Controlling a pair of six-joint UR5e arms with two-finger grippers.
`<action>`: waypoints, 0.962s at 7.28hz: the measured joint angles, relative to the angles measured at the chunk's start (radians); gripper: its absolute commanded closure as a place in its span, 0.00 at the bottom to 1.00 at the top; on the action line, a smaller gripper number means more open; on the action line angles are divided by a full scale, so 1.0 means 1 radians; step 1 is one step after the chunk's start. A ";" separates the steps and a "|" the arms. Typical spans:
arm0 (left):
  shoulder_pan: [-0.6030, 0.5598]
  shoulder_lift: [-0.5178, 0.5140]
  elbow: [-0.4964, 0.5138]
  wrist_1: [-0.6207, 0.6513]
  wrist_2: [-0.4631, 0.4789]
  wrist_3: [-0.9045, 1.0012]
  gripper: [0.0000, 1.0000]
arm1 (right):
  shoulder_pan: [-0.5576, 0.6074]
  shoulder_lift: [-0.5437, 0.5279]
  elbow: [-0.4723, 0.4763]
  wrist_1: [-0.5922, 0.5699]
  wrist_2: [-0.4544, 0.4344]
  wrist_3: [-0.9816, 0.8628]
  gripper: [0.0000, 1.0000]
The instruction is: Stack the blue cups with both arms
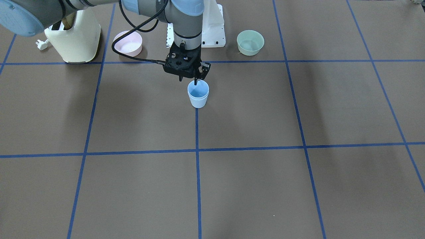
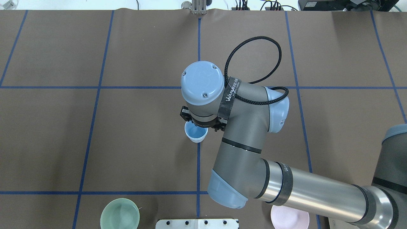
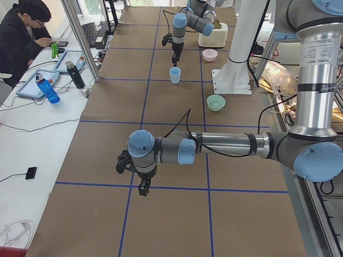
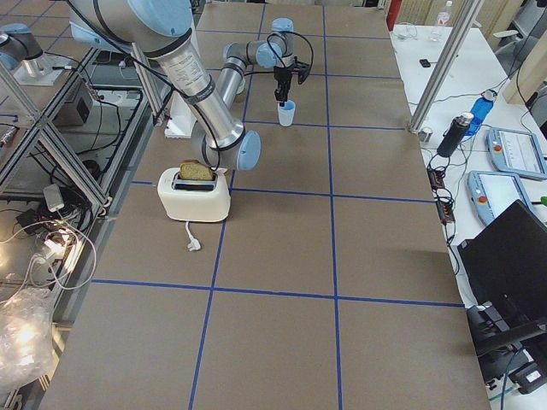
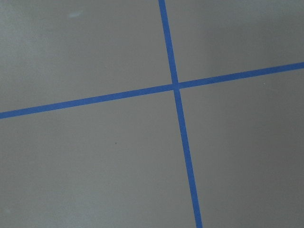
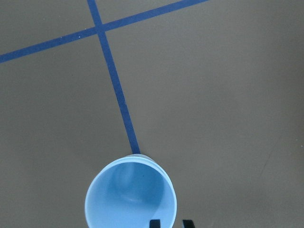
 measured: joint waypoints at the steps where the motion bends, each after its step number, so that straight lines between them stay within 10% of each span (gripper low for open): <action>1: 0.002 0.000 0.000 0.006 -0.002 -0.005 0.01 | 0.014 -0.006 0.002 0.004 -0.006 -0.006 0.00; 4: 0.006 0.007 0.004 0.020 0.004 -0.030 0.01 | 0.189 -0.088 0.034 0.009 0.043 -0.186 0.00; 7: 0.006 0.032 0.005 0.011 0.006 -0.023 0.01 | 0.579 -0.306 0.024 0.052 0.269 -0.860 0.00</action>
